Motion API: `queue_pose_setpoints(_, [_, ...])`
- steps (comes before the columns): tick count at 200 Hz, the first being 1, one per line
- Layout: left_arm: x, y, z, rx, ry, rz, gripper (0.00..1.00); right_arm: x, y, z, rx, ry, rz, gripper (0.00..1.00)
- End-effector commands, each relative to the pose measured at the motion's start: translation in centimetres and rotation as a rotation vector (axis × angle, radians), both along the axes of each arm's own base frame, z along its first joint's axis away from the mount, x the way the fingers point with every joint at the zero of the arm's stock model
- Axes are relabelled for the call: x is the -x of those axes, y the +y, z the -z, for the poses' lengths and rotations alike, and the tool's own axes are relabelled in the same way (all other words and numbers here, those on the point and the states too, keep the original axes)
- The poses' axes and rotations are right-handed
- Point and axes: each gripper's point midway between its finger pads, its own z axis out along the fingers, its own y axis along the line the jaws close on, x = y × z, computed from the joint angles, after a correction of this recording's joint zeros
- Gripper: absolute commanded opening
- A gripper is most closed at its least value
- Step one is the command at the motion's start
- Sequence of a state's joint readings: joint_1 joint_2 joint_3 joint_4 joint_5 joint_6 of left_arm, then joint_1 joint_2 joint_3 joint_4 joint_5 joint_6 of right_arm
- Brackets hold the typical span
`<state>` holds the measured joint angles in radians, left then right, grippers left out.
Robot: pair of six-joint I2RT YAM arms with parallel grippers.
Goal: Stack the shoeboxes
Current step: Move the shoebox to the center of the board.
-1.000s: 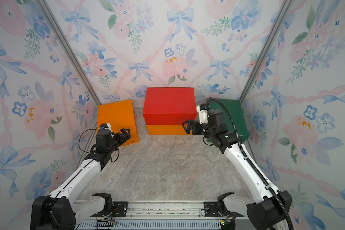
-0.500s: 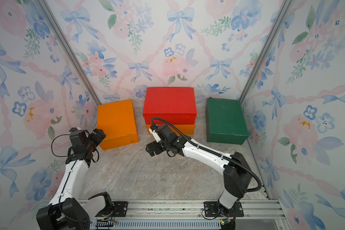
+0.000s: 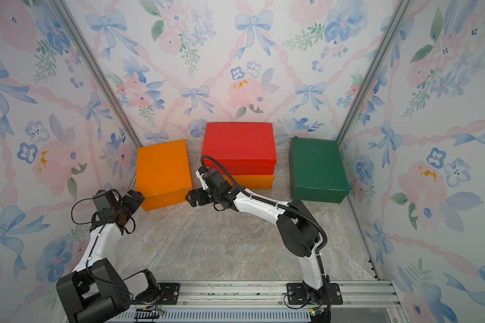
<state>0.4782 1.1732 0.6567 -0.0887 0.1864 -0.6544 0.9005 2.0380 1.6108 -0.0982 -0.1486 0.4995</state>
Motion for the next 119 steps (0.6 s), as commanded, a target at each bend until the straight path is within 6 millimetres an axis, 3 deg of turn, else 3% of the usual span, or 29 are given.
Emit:
queue_pose_setpoints(1, [-0.9, 0.1, -0.7, -0.009, -0.031, 0.034, 0.98, -1.6, 1.7, 0.0, -0.08, 0.006, 0.061, 0.97])
queue_pose_setpoints(6, [-0.9, 0.1, -0.6, -0.008, -0.026, 0.036, 0.98, -1.9, 1.9, 0.1, -0.085, 0.003, 0.07, 0.97])
queue_pose_setpoints(9, [-1.5, 0.3, -1.8, -0.022, -0.049, 0.037, 0.98, -2.1, 2.0, 0.3, -0.087, 0.002, 0.074, 0.97])
queue_pose_setpoints(14, [-1.6, 0.4, -2.0, -0.025, -0.052, 0.038, 0.98, -2.3, 2.1, 0.4, -0.09, 0.0, 0.082, 0.97])
queue_pose_setpoints(68, [-2.7, 0.4, -1.4, -0.008, -0.034, 0.075, 0.96, -5.3, 2.5, 2.2, -0.099, -0.008, 0.154, 0.97])
queue_pose_setpoints(119, [-3.7, 0.8, -2.1, -0.016, -0.044, 0.087, 0.93, -5.9, 3.5, 2.0, -0.139, 0.001, 0.169, 1.0])
